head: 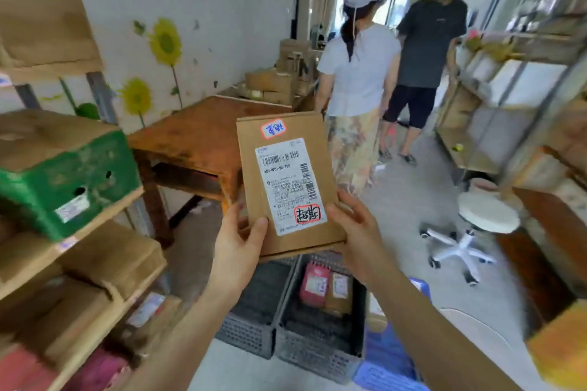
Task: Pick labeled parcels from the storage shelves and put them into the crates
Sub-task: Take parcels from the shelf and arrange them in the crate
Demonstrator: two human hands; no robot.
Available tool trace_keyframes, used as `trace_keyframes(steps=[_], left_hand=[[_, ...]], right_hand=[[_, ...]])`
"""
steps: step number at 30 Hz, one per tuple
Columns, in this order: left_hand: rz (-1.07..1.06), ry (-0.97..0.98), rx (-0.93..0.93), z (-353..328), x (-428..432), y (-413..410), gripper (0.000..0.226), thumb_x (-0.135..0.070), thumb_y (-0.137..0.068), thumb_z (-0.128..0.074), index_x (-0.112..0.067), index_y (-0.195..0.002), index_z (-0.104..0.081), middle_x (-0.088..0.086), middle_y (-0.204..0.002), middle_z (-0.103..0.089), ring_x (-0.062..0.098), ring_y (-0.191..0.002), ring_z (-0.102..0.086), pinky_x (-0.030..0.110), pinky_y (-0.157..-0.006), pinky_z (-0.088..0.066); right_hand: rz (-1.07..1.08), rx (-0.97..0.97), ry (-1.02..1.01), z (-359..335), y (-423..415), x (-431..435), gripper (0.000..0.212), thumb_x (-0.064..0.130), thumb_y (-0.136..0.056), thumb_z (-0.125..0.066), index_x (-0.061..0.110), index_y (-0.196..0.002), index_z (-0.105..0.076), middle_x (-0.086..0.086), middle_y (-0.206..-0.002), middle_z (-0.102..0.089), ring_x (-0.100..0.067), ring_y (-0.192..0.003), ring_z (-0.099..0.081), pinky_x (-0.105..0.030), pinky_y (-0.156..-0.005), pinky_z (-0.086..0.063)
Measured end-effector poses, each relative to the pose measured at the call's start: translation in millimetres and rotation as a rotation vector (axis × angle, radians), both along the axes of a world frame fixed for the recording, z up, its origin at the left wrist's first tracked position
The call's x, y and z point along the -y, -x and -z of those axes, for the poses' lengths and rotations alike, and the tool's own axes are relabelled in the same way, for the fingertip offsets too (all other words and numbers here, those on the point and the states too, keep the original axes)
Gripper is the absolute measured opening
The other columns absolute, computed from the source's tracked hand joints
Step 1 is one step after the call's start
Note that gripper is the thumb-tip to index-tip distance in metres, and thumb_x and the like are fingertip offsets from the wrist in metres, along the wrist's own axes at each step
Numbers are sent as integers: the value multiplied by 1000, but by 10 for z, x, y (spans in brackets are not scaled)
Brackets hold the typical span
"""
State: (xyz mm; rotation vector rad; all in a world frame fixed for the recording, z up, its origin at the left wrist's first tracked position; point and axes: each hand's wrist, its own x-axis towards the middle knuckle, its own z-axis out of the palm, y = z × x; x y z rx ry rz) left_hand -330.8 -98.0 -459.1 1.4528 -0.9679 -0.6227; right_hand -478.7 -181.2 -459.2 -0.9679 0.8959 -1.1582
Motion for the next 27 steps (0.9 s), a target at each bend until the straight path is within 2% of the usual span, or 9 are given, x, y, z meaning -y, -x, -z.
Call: trace_keyframes(steps=[3,6,8,12,16,19,23,25,27], left_hand=[[119,-121,-112,274,513,222,28,-18,-91,-56,-17,-119,-50,0,-103,-62,13,-93,-60,18,-74,-44],[282,-246,-265,566,1075,318,24,-19,-91,-56,-19,-115,-51,1,-106,-65,5,-85,-61,17,-67,-49],[406,-360,-344,769,1486,318,32,-19,-91,-56,-21,-122,-48,1,-107,-65,8,-87,-64,20,-64,-53],[577,-578,-477,1216,2302,259,44,-19,-92,-55,-34,-131,-39,1,-116,-66,21,-94,-69,34,-80,-52],[571,-726,-569,1791,3029,222,47,-13,-92,-54,-25,-134,-40,8,-111,-68,26,-90,-68,35,-83,-52],[550,-850,-593,2342,3402,304,47,-11,-93,-52,-22,-136,-39,12,-114,-66,28,-92,-67,32,-77,-52],[454,-1037,-591,3306,3672,468,33,-12,-94,-50,-12,-127,-45,13,-105,-66,25,-85,-66,30,-72,-51],[370,-1106,-583,3906,3741,561,30,-16,-96,-48,-2,-122,-50,15,-98,-66,24,-81,-64,29,-72,-51],[279,-1162,-571,4589,3784,671,28,-17,-96,-47,2,-116,-53,14,-89,-64,21,-76,-62,27,-70,-49]], right_hand=[[100,34,-88,284,304,352,30,4,-86,-59,11,-115,-56,-14,-113,-64,-26,-93,-62,-35,-75,-56],[162,12,-144,594,499,774,36,5,-87,-58,6,-123,-51,-17,-116,-62,-26,-92,-62,-37,-81,-51],[192,-2,-184,812,579,1107,36,7,-89,-56,8,-124,-50,-13,-112,-63,-21,-87,-63,-34,-78,-52],[243,-35,-300,1286,653,1840,29,8,-90,-54,7,-119,-51,-8,-101,-66,-15,-80,-66,-24,-65,-54],[223,-69,-494,1884,726,2384,36,13,-91,-55,2,-125,-51,-13,-113,-65,-18,-90,-65,-23,-66,-53],[155,-121,-683,2433,801,2539,26,24,-91,-55,10,-114,-58,-7,-95,-65,-22,-87,-61,-29,-73,-50],[197,-130,-850,3342,846,2663,20,18,-93,-53,3,-103,-62,-12,-79,-66,-22,-68,-62,-24,-57,-54],[259,-158,-918,3927,848,2733,16,16,-93,-53,4,-92,-62,-9,-68,-67,-21,-61,-60,-24,-55,-54],[294,-211,-991,4629,848,2793,15,16,-94,-52,3,-92,-60,-8,-66,-65,-19,-56,-58,-22,-52,-52]])
